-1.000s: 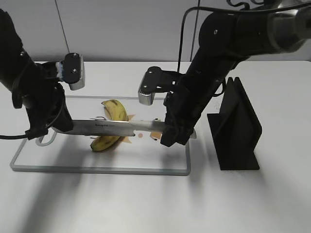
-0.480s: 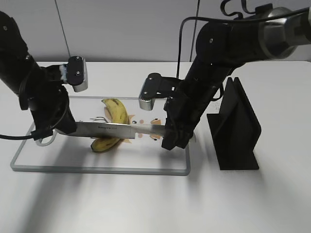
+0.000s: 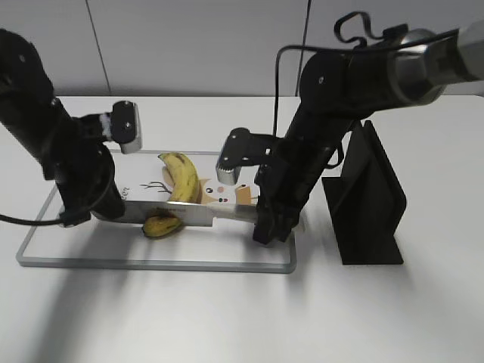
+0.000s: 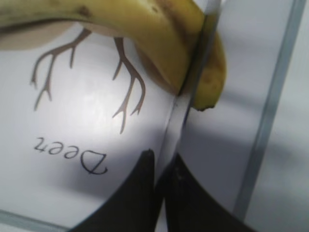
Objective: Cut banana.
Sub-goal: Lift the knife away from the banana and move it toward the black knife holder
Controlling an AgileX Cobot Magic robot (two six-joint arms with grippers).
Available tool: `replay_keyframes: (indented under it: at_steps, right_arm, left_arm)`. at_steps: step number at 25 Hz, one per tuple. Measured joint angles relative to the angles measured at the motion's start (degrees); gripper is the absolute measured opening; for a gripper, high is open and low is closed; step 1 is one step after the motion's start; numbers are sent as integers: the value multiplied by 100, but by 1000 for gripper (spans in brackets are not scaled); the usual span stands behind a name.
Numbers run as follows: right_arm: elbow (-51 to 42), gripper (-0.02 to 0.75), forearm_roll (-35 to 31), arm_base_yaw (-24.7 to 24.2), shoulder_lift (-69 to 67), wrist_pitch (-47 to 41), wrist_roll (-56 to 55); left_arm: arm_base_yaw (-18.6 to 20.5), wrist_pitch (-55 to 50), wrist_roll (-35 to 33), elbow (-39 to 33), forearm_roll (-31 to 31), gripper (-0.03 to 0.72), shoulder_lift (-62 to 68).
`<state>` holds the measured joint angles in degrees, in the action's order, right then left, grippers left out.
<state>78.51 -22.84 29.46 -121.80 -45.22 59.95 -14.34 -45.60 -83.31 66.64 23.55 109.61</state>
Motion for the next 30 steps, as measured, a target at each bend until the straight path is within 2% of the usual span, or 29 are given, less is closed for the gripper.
replay_keyframes:
  at_steps: [15, 30]
  right_arm:
    - [-13, 183, -27, 0, -131, 117, -1]
    - [-28, 183, 0, 10, 319, 73, -12]
  left_arm:
    - [0, 156, -7, -48, 66, 34, 153]
    - [-16, 127, 4, -108, -73, 34, -444]
